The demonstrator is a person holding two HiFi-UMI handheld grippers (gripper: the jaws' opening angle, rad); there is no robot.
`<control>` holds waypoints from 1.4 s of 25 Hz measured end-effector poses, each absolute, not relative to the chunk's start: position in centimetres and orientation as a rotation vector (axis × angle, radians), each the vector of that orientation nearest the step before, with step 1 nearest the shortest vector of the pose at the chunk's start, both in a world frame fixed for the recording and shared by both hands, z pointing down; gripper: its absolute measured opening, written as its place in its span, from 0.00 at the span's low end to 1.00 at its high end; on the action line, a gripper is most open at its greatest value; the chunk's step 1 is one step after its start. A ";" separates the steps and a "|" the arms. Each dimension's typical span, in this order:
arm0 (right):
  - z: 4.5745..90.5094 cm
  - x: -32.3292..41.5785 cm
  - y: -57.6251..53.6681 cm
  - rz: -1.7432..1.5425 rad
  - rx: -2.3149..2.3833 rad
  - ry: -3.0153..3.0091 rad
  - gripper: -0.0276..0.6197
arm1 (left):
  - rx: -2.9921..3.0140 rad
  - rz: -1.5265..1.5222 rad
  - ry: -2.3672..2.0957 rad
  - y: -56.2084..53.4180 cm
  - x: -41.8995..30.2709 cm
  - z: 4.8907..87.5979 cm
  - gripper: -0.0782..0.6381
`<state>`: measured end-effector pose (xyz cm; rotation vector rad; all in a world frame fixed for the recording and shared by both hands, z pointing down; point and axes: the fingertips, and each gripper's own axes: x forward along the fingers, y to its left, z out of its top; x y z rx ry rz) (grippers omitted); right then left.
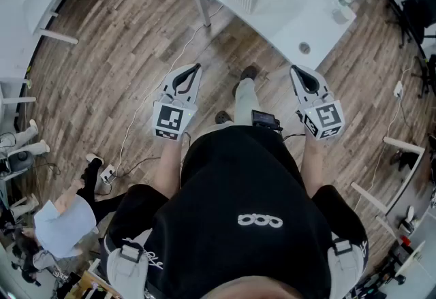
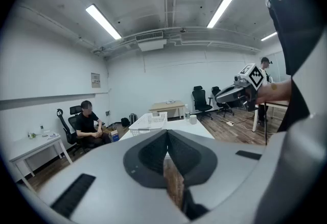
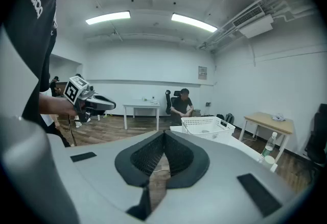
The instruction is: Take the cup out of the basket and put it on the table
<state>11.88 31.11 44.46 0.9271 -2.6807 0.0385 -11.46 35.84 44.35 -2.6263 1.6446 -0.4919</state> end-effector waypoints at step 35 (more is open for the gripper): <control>46.5 10.7 4.3 0.231 1.011 -2.693 0.08 | -2.694 -0.598 1.467 8.4 -12.3 43.2 0.12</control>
